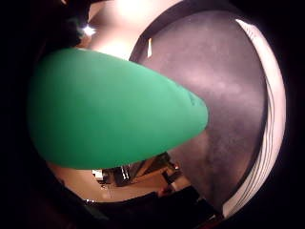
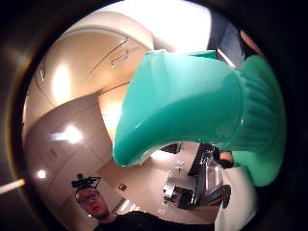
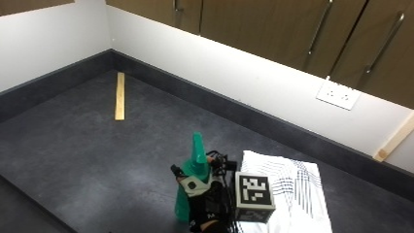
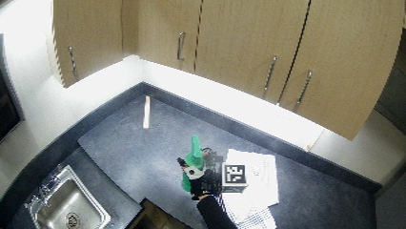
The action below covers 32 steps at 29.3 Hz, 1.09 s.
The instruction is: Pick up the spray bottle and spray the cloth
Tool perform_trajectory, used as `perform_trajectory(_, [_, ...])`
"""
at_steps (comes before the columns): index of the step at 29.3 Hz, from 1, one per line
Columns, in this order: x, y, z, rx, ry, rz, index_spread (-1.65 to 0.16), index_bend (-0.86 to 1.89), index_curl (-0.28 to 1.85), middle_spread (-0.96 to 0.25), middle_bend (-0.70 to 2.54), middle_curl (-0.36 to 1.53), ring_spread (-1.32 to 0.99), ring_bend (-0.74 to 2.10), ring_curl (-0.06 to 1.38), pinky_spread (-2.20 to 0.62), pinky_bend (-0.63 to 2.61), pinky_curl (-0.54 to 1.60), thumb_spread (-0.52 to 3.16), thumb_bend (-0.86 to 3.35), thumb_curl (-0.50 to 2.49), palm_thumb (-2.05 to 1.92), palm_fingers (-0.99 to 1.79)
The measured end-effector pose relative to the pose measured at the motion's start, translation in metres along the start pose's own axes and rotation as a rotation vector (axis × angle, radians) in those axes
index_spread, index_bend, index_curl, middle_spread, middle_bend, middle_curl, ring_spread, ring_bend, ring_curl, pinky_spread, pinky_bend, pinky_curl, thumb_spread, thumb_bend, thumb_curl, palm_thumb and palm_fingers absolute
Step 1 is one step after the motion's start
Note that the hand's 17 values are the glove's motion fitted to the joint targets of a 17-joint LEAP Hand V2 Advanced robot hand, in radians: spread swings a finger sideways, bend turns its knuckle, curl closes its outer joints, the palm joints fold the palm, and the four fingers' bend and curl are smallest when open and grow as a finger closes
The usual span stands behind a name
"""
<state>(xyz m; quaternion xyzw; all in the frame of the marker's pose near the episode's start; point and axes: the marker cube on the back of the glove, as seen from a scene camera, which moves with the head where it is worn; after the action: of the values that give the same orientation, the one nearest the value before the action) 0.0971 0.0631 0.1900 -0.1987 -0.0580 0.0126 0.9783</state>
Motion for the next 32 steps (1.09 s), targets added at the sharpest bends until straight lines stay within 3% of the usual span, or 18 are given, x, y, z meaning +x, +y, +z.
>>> perform_trajectory(16, [0.044,0.013,-0.008,-0.021,0.074,0.117,-0.25,0.18,0.4,-0.03,0.32,0.54,-0.09,0.3,0.42,0.04,0.16,0.34,0.73,-0.02,0.7,1.12,0.7])
perform_trajectory(20, [0.046,0.014,-0.008,-0.045,0.078,0.12,-0.32,0.1,0.4,-0.03,0.13,0.48,-0.03,0.23,0.44,0.1,0.3,0.41,0.77,-0.04,0.67,1.06,0.13])
perform_trajectory(32, [-0.016,0.038,-0.007,-0.099,0.007,0.011,-0.39,0.13,0.31,-0.05,0.17,0.39,0.02,0.22,0.37,0.15,0.4,0.37,0.81,-0.03,0.64,1.01,0.07])
